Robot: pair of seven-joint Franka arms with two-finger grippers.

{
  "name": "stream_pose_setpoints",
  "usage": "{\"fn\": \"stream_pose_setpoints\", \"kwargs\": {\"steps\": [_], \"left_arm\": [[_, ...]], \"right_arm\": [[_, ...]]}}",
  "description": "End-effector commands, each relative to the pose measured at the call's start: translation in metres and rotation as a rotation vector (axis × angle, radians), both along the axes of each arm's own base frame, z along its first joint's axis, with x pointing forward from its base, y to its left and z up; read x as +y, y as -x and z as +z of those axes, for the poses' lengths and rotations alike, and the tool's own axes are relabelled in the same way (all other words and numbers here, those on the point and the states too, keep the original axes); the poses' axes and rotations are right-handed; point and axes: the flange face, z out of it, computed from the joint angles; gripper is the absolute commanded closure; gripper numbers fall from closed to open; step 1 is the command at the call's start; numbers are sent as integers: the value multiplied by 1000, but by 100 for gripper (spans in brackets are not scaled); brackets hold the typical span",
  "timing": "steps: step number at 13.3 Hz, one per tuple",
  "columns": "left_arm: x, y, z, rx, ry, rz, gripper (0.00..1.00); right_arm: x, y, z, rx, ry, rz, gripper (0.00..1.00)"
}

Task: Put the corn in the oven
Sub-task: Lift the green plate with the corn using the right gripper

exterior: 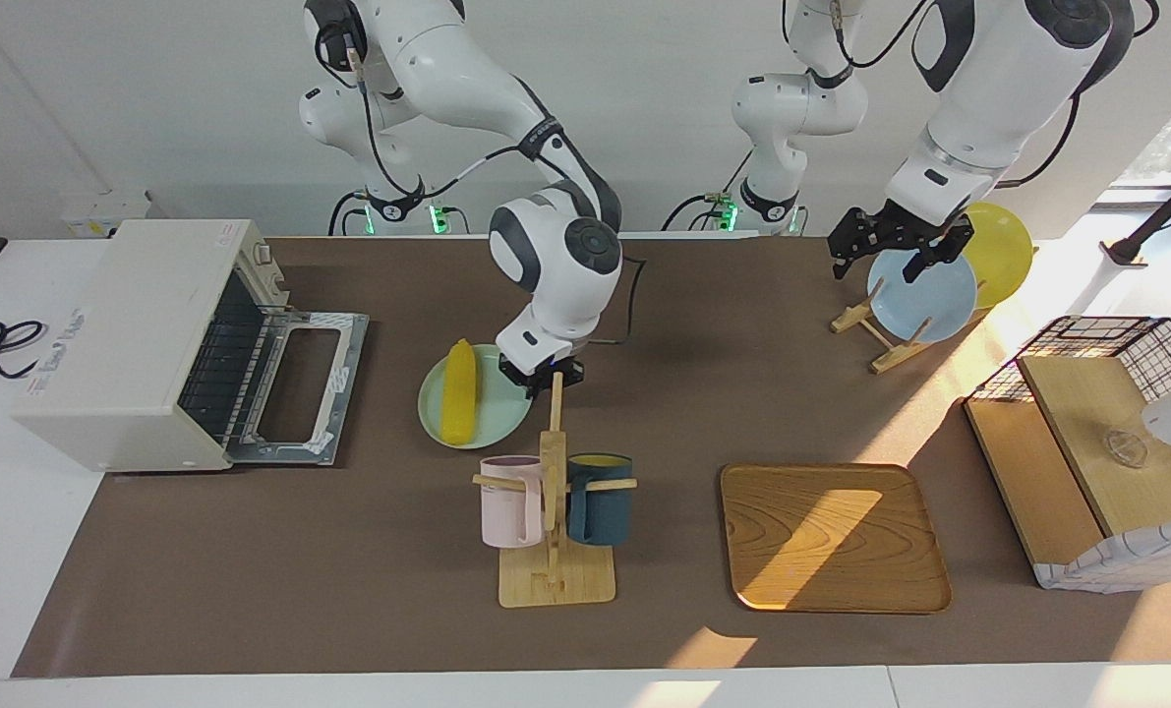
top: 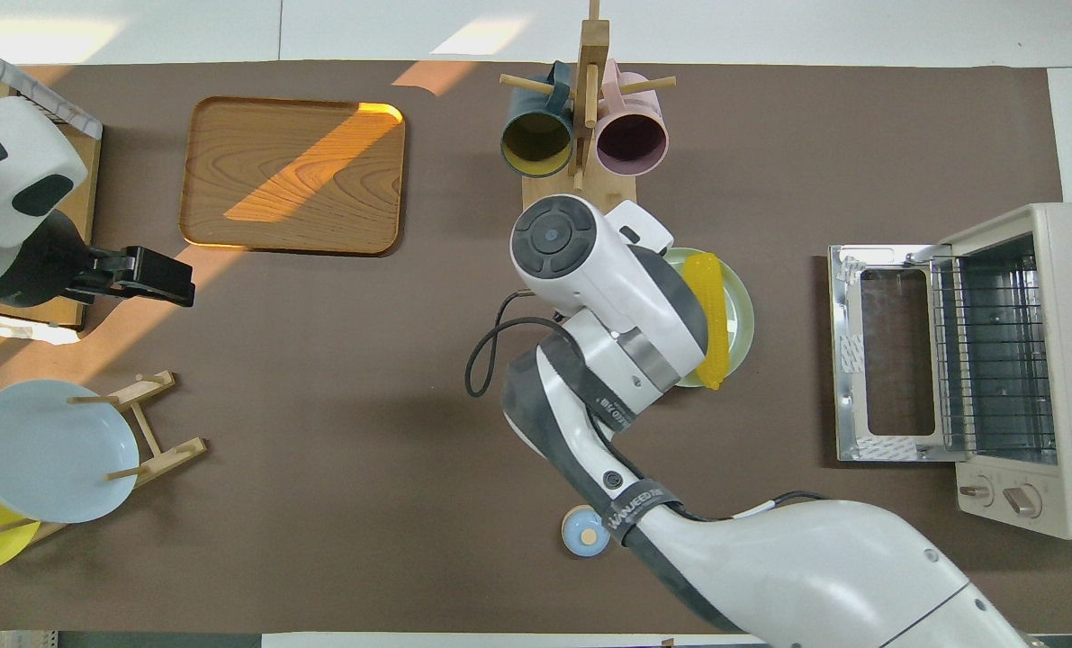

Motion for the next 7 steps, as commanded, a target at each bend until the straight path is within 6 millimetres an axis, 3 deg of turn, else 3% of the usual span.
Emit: {"fn": "stream_pose_setpoints", "kwargs": {"steps": [1,4,7], "left_arm": [[9,2,6,-13,-18,3,0],[8,4,6,-7,-20,4,0],[9,4,8,-11,-19,5,0]], "right_arm": [[-92,-20,42,56,6,14,100],[-170,-18,71,99,10,-68,100],[-212,9,66,149,7,-86,100]]}}
